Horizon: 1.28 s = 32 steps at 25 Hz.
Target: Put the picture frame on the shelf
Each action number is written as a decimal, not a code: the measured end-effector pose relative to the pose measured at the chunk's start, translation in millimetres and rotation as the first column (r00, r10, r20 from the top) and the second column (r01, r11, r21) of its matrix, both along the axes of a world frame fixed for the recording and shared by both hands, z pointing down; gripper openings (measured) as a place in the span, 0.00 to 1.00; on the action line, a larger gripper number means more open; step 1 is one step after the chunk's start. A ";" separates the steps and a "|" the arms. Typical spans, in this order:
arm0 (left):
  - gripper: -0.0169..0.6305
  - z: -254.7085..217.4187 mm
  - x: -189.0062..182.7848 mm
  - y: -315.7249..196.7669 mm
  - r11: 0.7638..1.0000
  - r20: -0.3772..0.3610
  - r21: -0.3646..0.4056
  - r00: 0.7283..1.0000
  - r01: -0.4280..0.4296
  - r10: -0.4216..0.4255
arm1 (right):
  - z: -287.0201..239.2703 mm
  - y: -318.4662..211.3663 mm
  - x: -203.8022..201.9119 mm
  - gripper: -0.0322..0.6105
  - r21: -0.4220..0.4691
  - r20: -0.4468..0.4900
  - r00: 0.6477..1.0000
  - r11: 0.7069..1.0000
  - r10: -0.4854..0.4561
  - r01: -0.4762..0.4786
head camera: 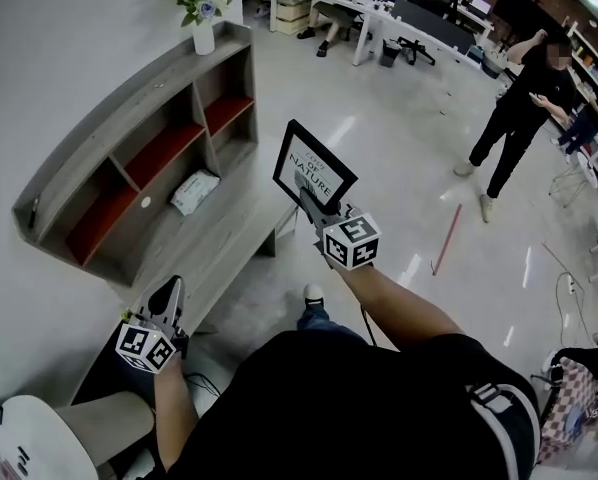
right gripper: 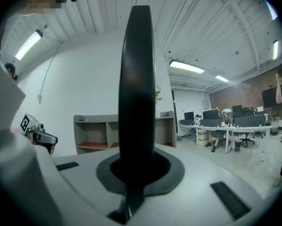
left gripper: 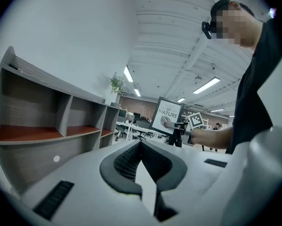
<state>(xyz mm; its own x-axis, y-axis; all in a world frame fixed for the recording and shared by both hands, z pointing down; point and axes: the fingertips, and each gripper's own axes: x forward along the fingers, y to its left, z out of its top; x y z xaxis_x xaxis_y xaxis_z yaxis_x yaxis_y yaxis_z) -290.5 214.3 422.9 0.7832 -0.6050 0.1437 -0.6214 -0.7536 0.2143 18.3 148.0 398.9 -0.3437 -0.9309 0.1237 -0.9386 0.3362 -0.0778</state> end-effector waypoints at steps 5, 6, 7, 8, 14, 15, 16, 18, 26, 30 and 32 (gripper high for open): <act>0.06 1.7 13.0 -11.0 1.000 0.005 0.003 1.000 0.001 -0.001 | 3.9 -12.9 10.1 0.09 -0.009 0.001 1.000 1.000 -0.008 0.008; 0.06 0.1 15.9 -13.1 1.000 0.004 0.008 1.000 0.007 -0.007 | 5.2 -15.2 12.1 0.09 -0.011 0.001 1.000 1.000 -0.011 0.011; 0.06 -1.4 18.5 -15.3 1.000 0.004 0.015 1.000 0.014 -0.014 | 6.7 -17.8 13.9 0.09 -0.013 0.000 1.000 1.000 -0.015 0.015; 0.06 -2.5 21.0 -17.7 1.000 0.005 0.022 1.000 0.020 -0.020 | 8.4 -20.7 15.9 0.09 -0.015 -0.001 1.000 1.000 -0.018 0.018; 0.06 0.2 40.4 -36.5 0.999 0.011 0.017 1.000 0.029 -0.029 | 18.7 -45.8 31.3 0.09 -0.033 -0.003 1.000 0.999 -0.029 0.028; 0.06 1.8 43.3 -39.7 0.999 0.013 0.016 0.999 0.029 -0.029 | 19.4 -50.4 33.5 0.09 -0.034 -0.002 0.999 0.999 -0.032 0.032; 0.06 3.0 46.1 -43.5 0.999 0.014 0.012 0.999 0.032 -0.032 | 20.3 -55.2 35.8 0.09 -0.036 -0.001 0.999 0.999 -0.035 0.035; 0.06 4.1 52.5 -52.0 0.999 0.013 0.003 0.999 0.041 -0.041 | 22.3 -65.7 41.0 0.09 -0.039 -0.001 0.999 0.998 -0.040 0.040; 0.06 6.5 74.0 -83.1 0.998 0.020 0.001 0.998 0.061 -0.061 | 29.6 -106.6 60.8 0.09 -0.052 0.000 0.998 0.997 -0.062 0.062; 0.06 8.6 84.5 -96.9 0.997 0.020 -0.009 0.997 0.077 -0.077 | 35.9 -125.4 68.4 0.09 -0.064 0.000 0.997 0.995 -0.075 0.075; 0.06 9.8 87.6 -105.4 0.996 0.020 -0.007 0.996 0.089 -0.089 | 38.7 -135.7 71.5 0.09 -0.067 0.001 0.997 0.994 -0.082 0.082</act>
